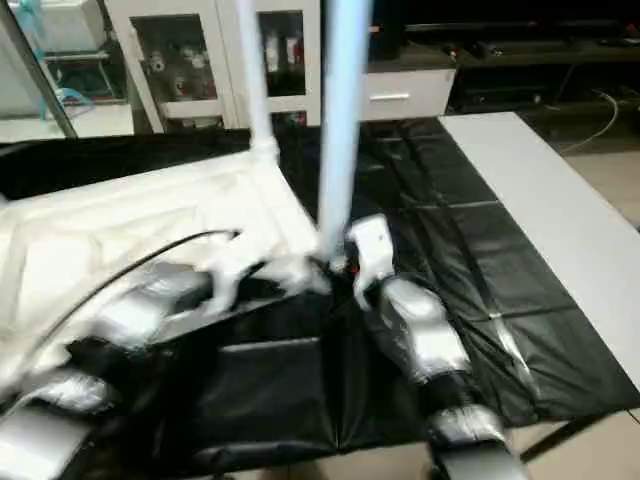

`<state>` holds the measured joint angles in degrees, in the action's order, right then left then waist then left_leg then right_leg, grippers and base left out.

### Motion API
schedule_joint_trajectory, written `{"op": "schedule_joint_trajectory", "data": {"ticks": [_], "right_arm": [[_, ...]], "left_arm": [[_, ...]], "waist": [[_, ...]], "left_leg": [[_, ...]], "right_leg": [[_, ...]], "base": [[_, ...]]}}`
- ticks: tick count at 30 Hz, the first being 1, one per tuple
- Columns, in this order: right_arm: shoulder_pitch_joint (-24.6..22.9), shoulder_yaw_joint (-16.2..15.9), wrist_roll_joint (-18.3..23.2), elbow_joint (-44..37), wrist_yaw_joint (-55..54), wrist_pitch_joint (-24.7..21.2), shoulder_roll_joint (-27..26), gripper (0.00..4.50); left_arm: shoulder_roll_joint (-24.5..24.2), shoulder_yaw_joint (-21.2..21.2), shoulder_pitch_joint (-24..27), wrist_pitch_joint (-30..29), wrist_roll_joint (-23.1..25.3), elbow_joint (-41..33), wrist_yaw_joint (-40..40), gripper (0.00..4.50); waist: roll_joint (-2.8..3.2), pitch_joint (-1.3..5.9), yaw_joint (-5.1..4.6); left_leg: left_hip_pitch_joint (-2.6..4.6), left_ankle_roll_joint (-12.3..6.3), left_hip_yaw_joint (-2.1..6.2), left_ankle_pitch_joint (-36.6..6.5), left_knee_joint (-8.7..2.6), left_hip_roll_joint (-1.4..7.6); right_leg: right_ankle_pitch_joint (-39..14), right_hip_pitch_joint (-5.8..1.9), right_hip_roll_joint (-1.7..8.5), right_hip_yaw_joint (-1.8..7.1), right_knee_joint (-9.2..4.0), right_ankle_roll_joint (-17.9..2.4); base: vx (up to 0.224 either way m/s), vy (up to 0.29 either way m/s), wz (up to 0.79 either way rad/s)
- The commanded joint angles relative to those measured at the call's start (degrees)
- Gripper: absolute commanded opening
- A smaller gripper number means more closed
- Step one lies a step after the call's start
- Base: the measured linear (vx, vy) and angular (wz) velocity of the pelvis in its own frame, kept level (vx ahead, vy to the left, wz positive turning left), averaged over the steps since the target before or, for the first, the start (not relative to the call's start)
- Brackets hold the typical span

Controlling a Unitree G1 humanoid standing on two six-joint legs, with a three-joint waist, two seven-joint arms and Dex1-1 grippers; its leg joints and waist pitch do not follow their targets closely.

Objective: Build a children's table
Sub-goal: Rotate leg to tighten

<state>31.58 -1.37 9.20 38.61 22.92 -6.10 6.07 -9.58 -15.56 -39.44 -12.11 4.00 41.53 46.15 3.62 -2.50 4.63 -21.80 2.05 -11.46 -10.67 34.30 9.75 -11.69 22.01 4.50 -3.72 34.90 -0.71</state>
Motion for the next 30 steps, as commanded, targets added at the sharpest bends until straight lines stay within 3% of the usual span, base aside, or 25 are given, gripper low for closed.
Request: {"op": "schedule_joint_trajectory", "data": {"ticks": [1,3,6,8,10,12,14,15,17,19,22,27,28,30], "right_arm": [[1.5,1.0,0.7,5.1,-6.3,-0.6,-2.6,2.67],[4.8,2.7,0.3,10.7,-15.1,0.4,-5.0,2.67],[8.3,3.9,-0.3,16.6,-20.9,2.0,-7.8,2.67],[9.3,3.9,-1.2,17.8,-21.0,2.8,-8.3,2.67],[9.6,3.7,-1.5,17.8,-18.9,3.9,-8.4,2.67],[9.8,3.0,-2.2,17.6,-16.5,5.7,-8.0,2.67],[9.2,2.2,-2.6,16.3,-13.6,8.2,-7.2,2.67],[9.1,2.2,-2.5,16.2,-12.9,8.7,-7.1,3.23],[8.6,2.2,-2.0,15.2,-10.9,10.5,-6.3,3.37],[6.3,0.9,-2.0,10.9,-5.4,12.2,-3.5,3.43],[3.3,-0.9,-1.6,5.5,2.8,12.7,0.2,3.73],[-1.2,-3.6,-1.0,-1.5,13.3,13.0,4.9,4.03],[-3.6,-4.9,-0.6,-5.2,19.1,12.6,8.0,4.23],[-4.9,-5.8,-0.3,-7.1,22.2,12.2,9.6,4.23]], "left_arm": [[3.0,2.0,-1.8,-2.5,-0.9,4.4,-8.6,0.0],[5.6,4.8,-5.1,-2.7,-1.0,9.0,-18.6,0.0],[7.6,6.2,-7.9,-0.4,-0.1,13.4,-24.6,0.0],[8.0,6.3,-8.5,0.4,0.1,14.0,-24.0,0.0],[7.8,6.0,-8.4,0.8,0.1,13.7,-22.4,0.0],[7.4,5.7,-8.2,1.4,0.0,13.7,-20.6,0.0],[6.6,4.7,-7.5,2.8,0.2,13.1,-17.7,0.0],[6.4,4.5,-7.4,3.0,0.3,13.1,-17.1,0.0],[5.6,3.4,-6.6,4.3,0.3,12.5,-13.7,0.0],[3.1,1.7,-3.8,5.1,-0.4,9.2,-5.4,0.0],[0.0,0.0,-0.7,2.7,-1.7,5.2,3.6,0.0],[-4.8,-2.7,3.1,5.3,-3.4,-1.1,15.1,0.0],[-7.7,-3.5,4.8,4.9,-4.8,-4.9,21.0,0.0],[-9.1,-3.7,5.5,4.3,-5.3,-6.7,23.4,0.0]], "waist": [[-0.43,3.01,-0.38],[-0.32,3.13,-0.47],[-0.47,3.28,-0.32],[-0.97,3.45,-0.1],[-0.79,3.61,0.2],[-0.99,3.69,0.32],[-1.11,3.69,0.39],[-1.09,3.66,0.42],[-1.12,3.64,0.49],[-1.08,3.43,0.51],[-0.82,3.5,0.4],[-0.08,3.6,0.91],[-0.08,3.53,1.03],[-0.05,3.45,1.22]], "left_leg": [[1.55,1.5,2.39,-17.3,-5.15,3.8],[1.72,1.18,2.25,-16.9,-4.87,3.4],[1.46,0.42,2.29,-15.3,-4.73,3.33],[1.14,-0.84,2.21,-13.2,-4.63,3.34],[0.95,-2.8,2.12,-10.3,-4.41,3.51],[0.81,-3.94,2.01,-9.1,-4.24,3.49],[0.77,-4.71,1.94,-8.7,-4.13,3.48],[0.73,-4.94,1.98,-8.7,-4.14,3.49],[0.66,-5.42,1.95,-8.4,-4.1,3.58],[0.31,-6.06,2.07,-9.3,-4.22,3.67],[0.48,-6.5,1.99,-9.1,-4.16,3.83],[0.9,-5.66,2.01,-9.5,-4.27,4.32],[0.99,-5.11,1.89,-10.6,-4.42,4.37],[1.02,-4.82,1.85,-11.3,-4.58,4.48]], "right_leg": [[-17.1,-1.34,4.96,2.96,-5.21,-10.6],[-16.1,-1.25,4.98,2.92,-5.21,-11.2],[-15.3,-1.42,5.09,2.89,-5.29,-11.1],[-12.4,-1.78,5.04,2.8,-5.0,-11.2],[-7.8,-1.9,5.05,2.76,-4.46,-12.1],[-5.7,-2.03,5.09,2.67,-4.18,-12.8],[-5.8,-2.07,5.17,2.66,-4.22,-13.1],[-6.1,-2.1,5.2,2.65,-4.24,-13.1],[-6.3,-2.13,5.22,2.61,-4.21,-13.2],[-7.9,-2.37,5.34,2.55,-4.41,-12.5],[-7.3,-2.23,5.11,2.65,-4.26,-12.6],[-6.4,-1.72,4.82,2.64,-3.85,-13.3],[-6.7,-1.7,4.69,2.67,-3.9,-13.6],[-6.5,-1.7,4.61,2.74,-3.87,-13.5]], "base": [[0.0,0.0,0.0],[0.0,0.0,0.0],[0.0,0.0,0.0],[0.0,0.0,0.0],[0.0,0.0,0.0],[0.0,0.0,0.0],[0.0,0.0,0.0],[0.0,0.0,0.0],[0.0,0.0,0.0],[0.0,0.0,0.0],[0.0,0.0,0.0],[0.0,0.0,0.0],[0.0,0.0,0.0],[0.0,0.0,0.0]]}}
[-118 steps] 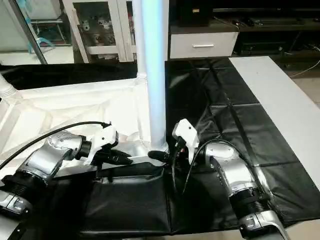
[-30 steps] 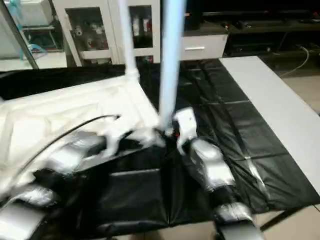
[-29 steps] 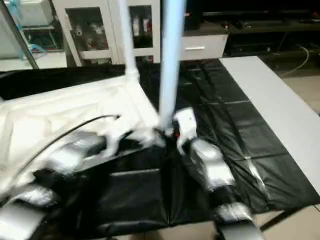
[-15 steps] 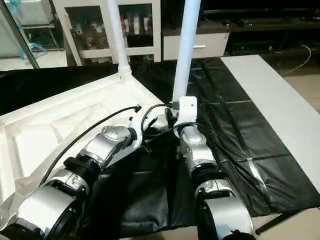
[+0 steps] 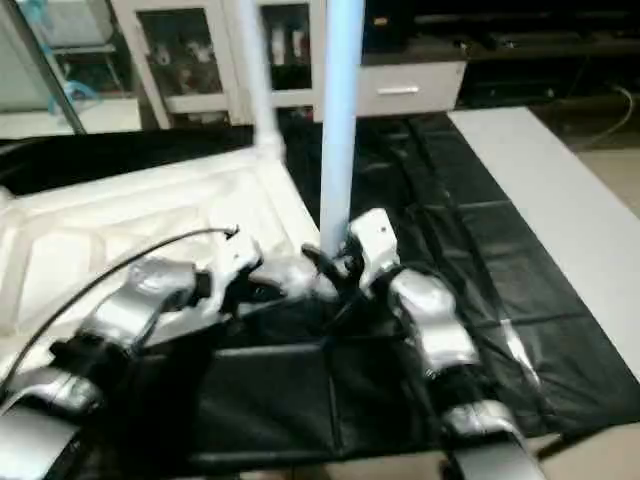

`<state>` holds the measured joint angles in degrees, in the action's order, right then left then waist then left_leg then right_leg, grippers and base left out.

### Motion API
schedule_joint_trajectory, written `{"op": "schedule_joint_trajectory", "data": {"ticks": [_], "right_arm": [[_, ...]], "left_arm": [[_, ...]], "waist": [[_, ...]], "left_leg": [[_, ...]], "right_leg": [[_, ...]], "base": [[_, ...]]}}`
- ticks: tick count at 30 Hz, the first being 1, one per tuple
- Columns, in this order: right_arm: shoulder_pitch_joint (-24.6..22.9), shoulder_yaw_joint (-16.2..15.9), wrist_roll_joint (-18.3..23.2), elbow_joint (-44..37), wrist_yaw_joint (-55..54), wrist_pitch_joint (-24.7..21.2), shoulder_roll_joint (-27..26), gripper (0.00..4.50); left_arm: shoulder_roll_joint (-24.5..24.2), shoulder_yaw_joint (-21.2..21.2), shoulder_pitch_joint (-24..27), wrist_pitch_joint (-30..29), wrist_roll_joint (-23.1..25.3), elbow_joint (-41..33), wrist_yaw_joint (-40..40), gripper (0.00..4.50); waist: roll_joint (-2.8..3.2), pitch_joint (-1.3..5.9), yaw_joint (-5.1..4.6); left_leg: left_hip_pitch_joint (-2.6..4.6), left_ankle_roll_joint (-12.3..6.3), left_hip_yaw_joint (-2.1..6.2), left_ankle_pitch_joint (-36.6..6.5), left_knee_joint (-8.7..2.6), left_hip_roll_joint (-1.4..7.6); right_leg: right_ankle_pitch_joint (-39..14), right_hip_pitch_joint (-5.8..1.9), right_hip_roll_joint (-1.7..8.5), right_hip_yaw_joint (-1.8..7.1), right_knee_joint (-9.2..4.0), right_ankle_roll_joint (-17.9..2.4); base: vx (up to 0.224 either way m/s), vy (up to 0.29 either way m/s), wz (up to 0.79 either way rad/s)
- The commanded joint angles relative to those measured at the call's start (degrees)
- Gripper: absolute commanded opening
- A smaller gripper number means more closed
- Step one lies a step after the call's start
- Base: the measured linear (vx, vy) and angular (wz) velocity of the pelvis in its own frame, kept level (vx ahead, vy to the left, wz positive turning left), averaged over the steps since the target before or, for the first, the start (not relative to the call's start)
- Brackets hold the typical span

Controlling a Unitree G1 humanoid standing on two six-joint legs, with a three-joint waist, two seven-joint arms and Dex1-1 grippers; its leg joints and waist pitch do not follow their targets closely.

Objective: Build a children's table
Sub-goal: Rotate leg to tighten

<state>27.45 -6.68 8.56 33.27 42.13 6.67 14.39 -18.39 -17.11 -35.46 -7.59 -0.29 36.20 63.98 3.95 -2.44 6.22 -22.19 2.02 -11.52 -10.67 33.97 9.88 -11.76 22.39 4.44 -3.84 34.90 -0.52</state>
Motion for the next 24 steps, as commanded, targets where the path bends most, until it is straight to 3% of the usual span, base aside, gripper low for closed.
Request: {"op": "schedule_joint_trajectory", "data": {"ticks": [1,9,15,16,24], "right_arm": [[-2.4,-1.6,0.9,-4.3,7.5,-1.7,3.6,4.23],[-4.3,-4.1,1.3,-7.1,15.0,-4.5,6.4,4.23],[-4.6,-4.8,1.7,-7.7,16.8,-5.9,7.0,4.23],[-4.4,-4.7,1.7,-7.3,16.6,-6.0,6.8,3.98],[-3.6,-3.8,1.7,-6.0,16.1,-6.0,6.2,3.47]], "left_arm": [[-2.2,-2.4,2.1,-1.5,-1.2,-3.5,7.9,0.0],[-4.6,-1.8,2.7,-2.3,-1.4,-5.6,9.3,0.0],[-5.0,-1.8,3.4,-3.4,-2.0,-7.5,9.6,0.0],[-4.9,-1.8,3.4,-3.5,-2.0,-7.7,9.5,0.0],[-4.9,-1.8,3.5,-3.7,-2.0,-7.9,9.2,0.0]], "waist": [[-0.43,3.39,-0.25],[-0.77,3.15,-0.14],[-0.92,3.52,-0.28],[-0.92,3.57,-0.26],[-1.0,3.68,-0.09]], "left_leg": [[1.33,-4.67,1.89,-11.6,-4.28,4.37],[1.29,-3.45,1.94,-12.7,-4.34,4.1],[1.06,-4.79,1.92,-8.9,-3.91,4.0],[1.08,-4.98,1.88,-8.5,-3.82,3.98],[0.96,-6.09,1.82,-6.9,-3.45,3.93]], "right_leg": [[-6.5,-2.12,4.69,2.9,-3.85,-13.5],[-11.6,-2.03,4.93,3.03,-4.37,-13.0],[-6.1,-2.13,4.75,2.87,-3.72,-13.9],[-5.6,-2.11,4.73,2.87,-3.69,-14.0],[-4.1,-2.09,4.71,2.78,-3.4,-14.4]], "base": [[0.0,0.0,0.0],[0.0,0.0,0.0],[0.0,0.0,0.0],[0.0,0.0,0.0],[0.0,0.0,0.0]]}}
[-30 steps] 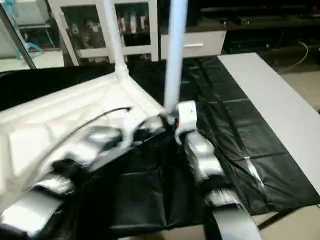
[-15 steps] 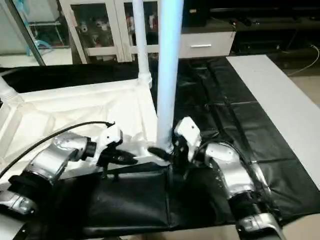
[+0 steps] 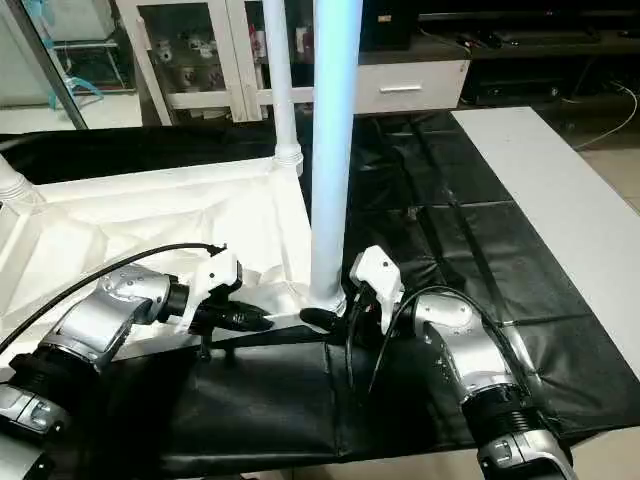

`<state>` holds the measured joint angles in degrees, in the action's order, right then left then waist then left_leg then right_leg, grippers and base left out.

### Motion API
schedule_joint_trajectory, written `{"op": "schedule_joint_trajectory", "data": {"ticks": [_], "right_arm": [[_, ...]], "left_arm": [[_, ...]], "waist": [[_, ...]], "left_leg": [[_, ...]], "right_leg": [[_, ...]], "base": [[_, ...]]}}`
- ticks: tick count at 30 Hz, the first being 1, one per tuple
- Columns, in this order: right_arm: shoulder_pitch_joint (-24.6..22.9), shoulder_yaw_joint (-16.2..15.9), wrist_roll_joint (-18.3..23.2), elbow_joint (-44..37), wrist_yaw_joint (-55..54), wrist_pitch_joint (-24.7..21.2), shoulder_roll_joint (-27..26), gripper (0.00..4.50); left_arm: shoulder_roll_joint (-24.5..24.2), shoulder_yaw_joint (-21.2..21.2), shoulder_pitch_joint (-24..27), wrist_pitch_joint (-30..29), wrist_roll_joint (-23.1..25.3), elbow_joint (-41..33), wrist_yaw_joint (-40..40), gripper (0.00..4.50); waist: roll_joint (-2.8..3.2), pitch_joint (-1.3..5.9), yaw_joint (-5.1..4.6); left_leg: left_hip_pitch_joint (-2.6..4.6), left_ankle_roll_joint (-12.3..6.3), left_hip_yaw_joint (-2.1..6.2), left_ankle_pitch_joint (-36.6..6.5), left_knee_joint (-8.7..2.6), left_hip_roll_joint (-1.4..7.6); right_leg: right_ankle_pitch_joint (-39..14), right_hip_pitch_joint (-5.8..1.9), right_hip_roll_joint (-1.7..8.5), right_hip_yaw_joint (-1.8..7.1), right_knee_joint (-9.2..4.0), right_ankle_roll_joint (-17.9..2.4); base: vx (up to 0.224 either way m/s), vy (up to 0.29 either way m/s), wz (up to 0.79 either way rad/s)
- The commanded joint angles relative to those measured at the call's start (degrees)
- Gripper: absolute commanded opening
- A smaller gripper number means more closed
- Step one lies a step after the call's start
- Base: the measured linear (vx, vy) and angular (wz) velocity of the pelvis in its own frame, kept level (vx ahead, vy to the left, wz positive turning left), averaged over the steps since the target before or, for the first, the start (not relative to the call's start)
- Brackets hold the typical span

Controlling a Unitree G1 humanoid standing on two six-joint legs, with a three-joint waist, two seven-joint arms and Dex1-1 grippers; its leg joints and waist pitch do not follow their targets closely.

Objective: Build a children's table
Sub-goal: Rotate leg to tighten

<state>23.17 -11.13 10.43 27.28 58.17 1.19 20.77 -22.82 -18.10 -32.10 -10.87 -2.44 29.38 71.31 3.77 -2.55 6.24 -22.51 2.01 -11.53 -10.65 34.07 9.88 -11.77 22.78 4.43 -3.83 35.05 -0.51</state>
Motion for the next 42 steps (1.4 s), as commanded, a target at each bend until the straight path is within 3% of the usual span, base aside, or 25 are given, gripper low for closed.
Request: {"op": "schedule_joint_trajectory", "data": {"ticks": [1,8,17,21,22,23,24,25,26,27,29,30,31,33,36,38,39,40,42], "right_arm": [[0.7,0.6,0.0,0.0,0.2,-0.5,-0.2,3.34],[0.7,0.5,0.3,0.3,0.8,-0.5,-0.4,2.8],[1.4,1.5,-0.2,2.2,-3.0,0.0,-2.4,2.73],[3.4,3.6,-2.2,7.4,-15.1,-0.1,-7.2,2.73],[4.8,5.3,-2.2,10.4,-22.0,-0.7,-10.2,2.73],[6.6,7.0,-2.0,13.8,-28.7,-1.3,-13.1,2.73],[8.0,7.9,-1.8,16.1,-32.6,-1.4,-14.9,2.73],[9.8,9.0,-1.6,19.0,-37.2,-1.5,-16.9,2.72],[10.6,9.1,-1.8,20.2,-38.9,-1.4,-17.4,2.72],[11.9,9.3,-2.0,21.9,-41.5,-1.4,-18.2,2.72],[13.3,9.5,-2.3,23.8,-44.2,-1.3,-19.0,2.72],[16.2,10.3,-2.4,27.8,-50.4,-1.4,-20.7,2.72],[16.4,10.4,-2.4,28.1,-50.7,-1.4,-20.8,2.72],[18.3,10.8,-3.2,30.8,-53.3,-0.3,-22.1,2.72],[19.0,11.1,-3.8,31.7,-51.1,1.8,-22.9,2.72],[19.2,11.3,-4.4,32.0,-49.8,3.0,-23.1,2.72],[19.2,11.6,-4.3,31.9,-48.1,4.6,-23.3,2.72],[19.2,11.9,-4.0,31.9,-47.5,5.3,-23.3,3.28],[18.4,11.1,-4.3,30.4,-45.9,6.9,-22.5,3.42]], "left_arm": [[-0.5,-0.9,0.2,-0.5,0.1,-1.2,1.8,0.0],[-0.7,-1.2,0.6,-1.4,-0.1,-1.9,1.9,0.0],[-0.9,-1.8,0.8,-1.9,0.5,-2.0,1.8,0.0],[2.7,-0.9,-1.1,-1.2,3.0,2.6,-7.0,0.0],[5.7,0.2,-3.2,-1.7,4.3,6.5,-14.2,0.0],[9.4,2.1,-5.8,-3.5,4.7,10.6,-22.5,0.0],[11.7,3.4,-7.5,-4.9,4.6,13.0,-27.5,0.0],[14.4,5.0,-9.6,-6.6,4.3,15.8,-33.2,0.0],[15.3,5.5,-10.2,-6.7,4.2,16.8,-35.2,0.0],[16.5,6.1,-11.2,-6.7,4.1,18.2,-38.3,0.0],[17.7,6.7,-12.1,-6.3,4.2,19.7,-41.6,0.0],[20.0,7.8,-13.6,-4.0,4.4,22.5,-48.5,0.0],[20.1,7.8,-13.7,-3.8,4.4,22.7,-48.9,0.0],[21.4,8.4,-14.3,-1.8,4.8,24.2,-51.0,0.0],[21.4,8.6,-14.7,-0.8,5.1,25.0,-49.1,0.0],[21.2,8.6,-15.0,-0.4,5.2,25.5,-48.0,0.0],[20.5,7.8,-15.0,0.2,5.3,25.6,-45.4,0.0],[20.2,7.3,-15.0,0.6,5.3,25.7,-44.2,0.0],[18.8,5.5,-13.7,2.2,5.4,23.5,-38.7,0.0]], "waist": [[-0.86,3.76,-0.11],[-0.94,3.88,-0.04],[-0.8,3.84,-0.16],[-0.82,3.28,-1.38],[-0.84,3.32,-1.35],[-0.68,3.06,-1.59],[-0.65,2.94,-1.89],[-0.34,2.96,-1.97],[-0.54,3.11,-1.96],[-0.41,3.09,-2.0],[-0.46,3.49,-1.95],[-0.26,3.56,-1.81],[-0.58,3.57,-2.15],[-0.7,3.86,-1.71],[-0.82,3.85,-1.35],[-0.64,3.79,-1.27],[-0.83,3.72,-1.26],[-0.71,3.75,-1.29],[-0.79,3.73,-1.24]], "left_leg": [[1.25,-6.08,1.8,-7.1,-3.53,3.9],[1.21,-6.44,1.81,-6.1,-3.35,3.87],[1.27,-5.96,1.84,-6.8,-3.37,3.86],[1.57,-2.65,2.0,-11.9,-4.01,3.7],[1.65,-2.15,2.13,-12.7,-4.07,3.69],[2.03,-0.95,2.07,-14.7,-4.26,3.71],[2.19,0.21,2.23,-16.7,-4.47,3.65],[2.79,1.54,2.28,-18.6,-4.48,3.61],[2.9,1.93,2.3,-18.6,-4.42,3.57],[2.4,1.68,2.38,-18.0,-4.6,3.51],[2.25,1.19,2.44,-16.3,-4.56,3.52],[1.93,-0.06,2.27,-14.4,-4.29,3.39],[1.79,-1.04,2.14,-13.0,-4.15,3.1],[1.45,-3.1,2.08,-10.3,-3.73,2.99],[1.43,-4.85,2.0,-8.8,-3.57,3.14],[1.5,-5.0,2.04,-9.1,-3.73,3.34],[1.52,-4.96,2.08,-10.0,-3.88,3.44],[1.58,-4.65,2.09,-10.5,-3.92,3.48],[1.48,-4.7,2.12,-10.6,-3.96,3.47]], "right_leg": [[-4.4,-2.48,4.74,2.76,-3.57,-14.3],[-3.4,-2.54,4.69,2.73,-3.32,-14.5],[-4.6,-2.36,4.66,2.73,-3.39,-14.5],[-11.3,-2.19,4.72,2.81,-4.26,-14.0],[-12.7,-2.37,4.84,2.79,-4.35,-13.5],[-15.5,-2.0,4.82,2.89,-4.7,-13.0],[-18.0,-2.01,4.93,2.87,-5.07,-12.4],[-19.8,-1.68,4.87,2.85,-5.34,-12.2],[-19.5,-1.73,4.95,2.87,-5.29,-12.0],[-17.7,-2.08,4.9,2.85,-5.26,-11.9],[-13.1,-2.42,4.89,2.77,-4.99,-12.1],[-9.8,-2.49,4.95,2.83,-4.71,-12.6],[-8.1,-2.63,4.81,2.79,-4.7,-13.3],[-6.8,-3.01,5.25,2.7,-4.58,-13.4],[-6.9,-2.91,5.18,2.51,-4.51,-13.2],[-7.4,-2.83,5.08,2.45,-4.52,-13.3],[-8.2,-2.8,5.05,2.43,-4.59,-13.2],[-8.7,-2.8,5.13,2.46,-4.58,-13.2],[-8.8,-2.85,5.23,2.48,-4.58,-13.2]], "base": [[0.0,0.0,0.0],[0.0,0.0,0.0],[0.0,0.0,0.0],[0.0,0.0,0.0],[0.0,0.0,0.0],[0.0,0.0,0.0],[0.0,0.0,0.0],[0.0,0.0,0.0],[0.0,0.0,0.0],[0.0,0.0,0.0],[0.0,0.0,0.0],[0.0,0.0,0.0],[0.0,0.0,0.0],[0.0,0.0,0.0],[0.0,0.0,0.0],[0.0,0.0,0.0],[0.0,0.0,0.0],[0.0,0.0,0.0],[0.0,0.0,0.0]]}}
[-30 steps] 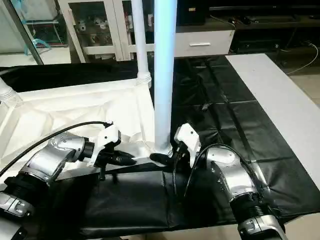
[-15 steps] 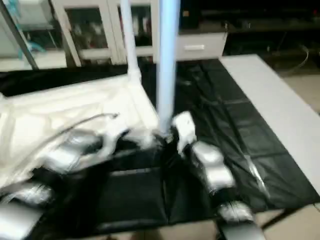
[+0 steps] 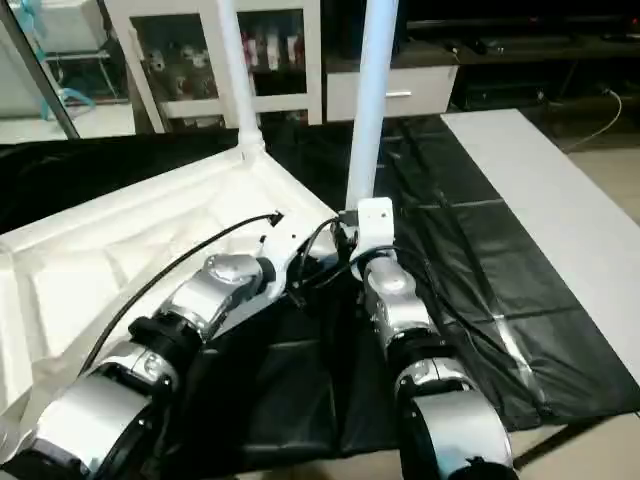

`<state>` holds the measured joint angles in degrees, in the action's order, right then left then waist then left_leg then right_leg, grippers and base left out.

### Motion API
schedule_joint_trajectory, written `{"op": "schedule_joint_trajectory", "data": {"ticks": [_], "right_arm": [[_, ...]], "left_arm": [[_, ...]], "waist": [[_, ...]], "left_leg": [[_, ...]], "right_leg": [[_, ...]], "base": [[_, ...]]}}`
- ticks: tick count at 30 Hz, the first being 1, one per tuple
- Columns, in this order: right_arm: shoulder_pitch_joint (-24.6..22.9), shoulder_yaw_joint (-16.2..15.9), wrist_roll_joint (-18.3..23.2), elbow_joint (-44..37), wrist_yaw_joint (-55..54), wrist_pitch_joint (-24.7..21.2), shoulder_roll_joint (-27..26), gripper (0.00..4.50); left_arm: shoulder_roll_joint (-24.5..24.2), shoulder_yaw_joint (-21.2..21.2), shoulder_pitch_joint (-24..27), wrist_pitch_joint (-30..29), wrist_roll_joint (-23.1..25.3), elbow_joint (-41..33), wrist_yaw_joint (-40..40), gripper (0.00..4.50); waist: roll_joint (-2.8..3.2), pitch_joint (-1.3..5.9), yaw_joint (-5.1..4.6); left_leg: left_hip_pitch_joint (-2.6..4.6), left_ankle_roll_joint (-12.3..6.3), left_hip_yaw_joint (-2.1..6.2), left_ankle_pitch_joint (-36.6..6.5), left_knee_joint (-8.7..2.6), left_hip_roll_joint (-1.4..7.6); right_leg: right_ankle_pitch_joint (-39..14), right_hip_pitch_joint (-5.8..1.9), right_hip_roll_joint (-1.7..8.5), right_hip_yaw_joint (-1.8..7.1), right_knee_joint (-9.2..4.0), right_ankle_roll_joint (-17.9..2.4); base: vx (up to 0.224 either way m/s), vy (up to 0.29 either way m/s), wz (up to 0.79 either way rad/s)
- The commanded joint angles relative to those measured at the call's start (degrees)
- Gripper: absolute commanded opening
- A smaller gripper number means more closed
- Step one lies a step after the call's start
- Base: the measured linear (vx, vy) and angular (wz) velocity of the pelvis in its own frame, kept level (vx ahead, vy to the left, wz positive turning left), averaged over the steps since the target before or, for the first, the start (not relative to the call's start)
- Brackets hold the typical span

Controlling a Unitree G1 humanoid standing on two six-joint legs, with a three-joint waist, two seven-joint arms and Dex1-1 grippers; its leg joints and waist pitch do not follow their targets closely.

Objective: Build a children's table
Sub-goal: Rotate leg to tighten

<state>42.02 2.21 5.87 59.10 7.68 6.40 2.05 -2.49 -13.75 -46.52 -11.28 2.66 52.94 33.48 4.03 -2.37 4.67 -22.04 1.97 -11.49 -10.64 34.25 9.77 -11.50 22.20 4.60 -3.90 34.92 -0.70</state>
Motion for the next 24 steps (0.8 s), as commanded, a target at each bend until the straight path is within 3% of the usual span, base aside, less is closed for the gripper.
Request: {"op": "schedule_joint_trajectory", "data": {"ticks": [1,4,6,7,9,10,12,13,15,19,24], "right_arm": [[-0.7,-2.9,-0.5,-1.7,4.4,2.3,-3.3,3.51],[-1.5,-4.0,-1.3,-2.7,6.1,4.1,-1.3,3.78],[-4.4,-4.4,1.0,-8.1,15.0,2.9,1.6,3.94],[-6.9,-5.2,2.6,-13.0,21.2,1.2,3.9,4.01],[-7.8,-5.6,2.9,-14.8,23.6,0.7,4.9,4.1],[-9.5,-7.0,2.8,-17.8,27.0,0.5,6.9,4.1],[-11.9,-8.6,3.0,-21.8,32.1,0.1,9.6,4.1],[-14.5,-10.2,3.8,-26.2,37.3,-0.3,12.5,4.1],[-15.5,-10.8,3.8,-27.8,38.9,-0.1,13.9,4.1],[-20.1,-12.9,5.3,-35.1,48.1,-3.5,19.0,4.1],[-21.9,-14.5,5.7,-38.6,51.6,-5.9,20.7,4.1]], "left_arm": [[-1.9,0.7,1.1,2.9,0.2,-0.6,0.8,0.0],[-4.1,-1.2,2.9,4.6,0.0,-3.3,7.8,0.0],[-8.1,-3.8,6.3,7.5,-0.8,-8.2,18.1,0.0],[-10.7,-4.8,8.6,7.6,-2.7,-12.3,25.0,0.0],[-11.5,-4.9,9.5,6.7,-3.8,-14.0,27.8,0.0],[-13.1,-5.6,10.4,6.0,-4.4,-15.9,31.0,0.0],[-15.3,-6.7,11.4,5.9,-4.6,-17.8,34.7,0.0],[-17.2,-7.5,12.0,6.4,-4.7,-19.0,37.3,0.0],[-18.0,-7.7,12.3,6.6,-4.9,-19.5,38.6,0.0],[-20.8,-8.3,14.2,5.4,-5.7,-23.8,43.3,0.0],[-21.1,-7.9,15.2,4.4,-6.2,-25.9,43.5,0.0]], "waist": [[-1.05,3.64,0.0],[-1.07,3.75,-0.36],[-0.98,3.76,-0.24],[-0.72,3.87,0.13],[-0.61,3.9,0.66],[-0.25,4.05,1.15],[-0.5,3.93,1.22],[-0.24,3.97,1.44],[-0.36,3.89,1.73],[-0.5,3.47,1.98],[-0.72,3.4,1.91]], "left_leg": [[0.6,-5.21,2.16,-9.8,-4.09,3.53],[0.59,-6.08,2.03,-8.1,-3.82,3.55],[0.25,-7.19,2.03,-6.9,-3.67,3.6],[0.5,-8.19,1.97,-6.5,-3.57,4.03],[0.67,-8.41,1.73,-5.7,-3.48,4.18],[1.08,-8.11,1.73,-6.1,-3.45,4.4],[0.77,-7.94,1.74,-6.2,-3.54,4.33],[0.95,-7.51,1.76,-6.8,-3.55,4.37],[0.93,-7.03,1.69,-7.5,-3.54,4.42],[0.91,-5.36,1.77,-11.5,-4.04,4.41],[0.87,-3.88,1.92,-12.2,-4.25,4.34]], "right_leg": [[-7.2,-2.53,5.14,2.58,-4.13,-13.0],[-5.3,-2.37,5.08,2.57,-4.0,-13.8],[-3.9,-2.59,5.08,2.59,-3.72,-14.0],[-2.3,-2.36,4.81,2.59,-3.42,-14.1],[-0.9,-1.97,4.5,2.57,-2.96,-14.6],[-0.5,-1.69,4.5,2.58,-2.94,-14.8],[0.1,-1.82,4.42,2.58,-2.83,-14.7],[0.0,-1.61,4.25,2.56,-2.77,-14.2],[-0.1,-1.47,4.35,2.69,-2.75,-14.2],[-6.9,-1.54,4.59,2.9,-3.66,-13.0],[-10.2,-1.51,4.7,2.95,-3.92,-12.4]], "base": [[0.0,0.0,0.0],[0.0,0.0,0.0],[0.0,0.0,0.0],[0.0,0.0,0.0],[0.0,0.0,0.0],[0.0,0.0,0.0],[0.0,0.0,0.0],[0.0,0.0,0.0],[0.0,0.0,0.0],[0.0,0.0,0.0],[0.0,0.0,0.0]]}}
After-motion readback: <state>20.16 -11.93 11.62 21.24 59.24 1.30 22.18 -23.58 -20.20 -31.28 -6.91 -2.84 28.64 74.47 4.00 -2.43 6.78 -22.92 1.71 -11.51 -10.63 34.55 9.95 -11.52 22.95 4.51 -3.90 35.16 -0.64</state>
